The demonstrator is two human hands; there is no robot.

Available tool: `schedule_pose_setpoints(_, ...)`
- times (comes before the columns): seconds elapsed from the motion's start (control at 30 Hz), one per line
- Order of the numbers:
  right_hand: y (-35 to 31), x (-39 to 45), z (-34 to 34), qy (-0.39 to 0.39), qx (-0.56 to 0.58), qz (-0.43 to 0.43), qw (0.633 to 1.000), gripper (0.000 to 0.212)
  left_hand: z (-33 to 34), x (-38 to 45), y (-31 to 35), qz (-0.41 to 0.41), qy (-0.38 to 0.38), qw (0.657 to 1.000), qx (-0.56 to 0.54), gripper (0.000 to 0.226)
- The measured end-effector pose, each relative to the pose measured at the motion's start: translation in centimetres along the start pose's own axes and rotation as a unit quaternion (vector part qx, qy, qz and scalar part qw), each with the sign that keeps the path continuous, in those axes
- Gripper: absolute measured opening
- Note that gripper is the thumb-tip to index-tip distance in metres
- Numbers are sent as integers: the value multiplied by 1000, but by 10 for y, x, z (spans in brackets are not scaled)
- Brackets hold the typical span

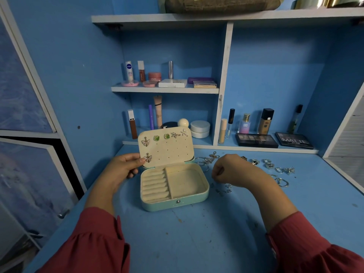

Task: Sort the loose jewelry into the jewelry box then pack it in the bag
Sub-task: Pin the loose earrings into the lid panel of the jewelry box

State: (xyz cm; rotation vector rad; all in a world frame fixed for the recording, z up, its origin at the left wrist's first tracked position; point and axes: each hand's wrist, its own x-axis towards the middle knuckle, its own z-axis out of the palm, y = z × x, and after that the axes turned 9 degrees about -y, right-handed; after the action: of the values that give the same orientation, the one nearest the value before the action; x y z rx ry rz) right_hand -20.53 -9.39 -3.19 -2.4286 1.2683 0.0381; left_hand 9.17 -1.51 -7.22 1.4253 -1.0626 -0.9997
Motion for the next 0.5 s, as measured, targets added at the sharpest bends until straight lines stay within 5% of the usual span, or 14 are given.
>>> schedule_pose_setpoints(0.27,2,2,1,-7,-4,-9,1000,23,-1,0,0,-3,0,1000,-1,18)
schedule_pose_setpoints(0.5,1,4,4,62,64,-22,996,19,0,0,0,-3,4,1000,-7,16)
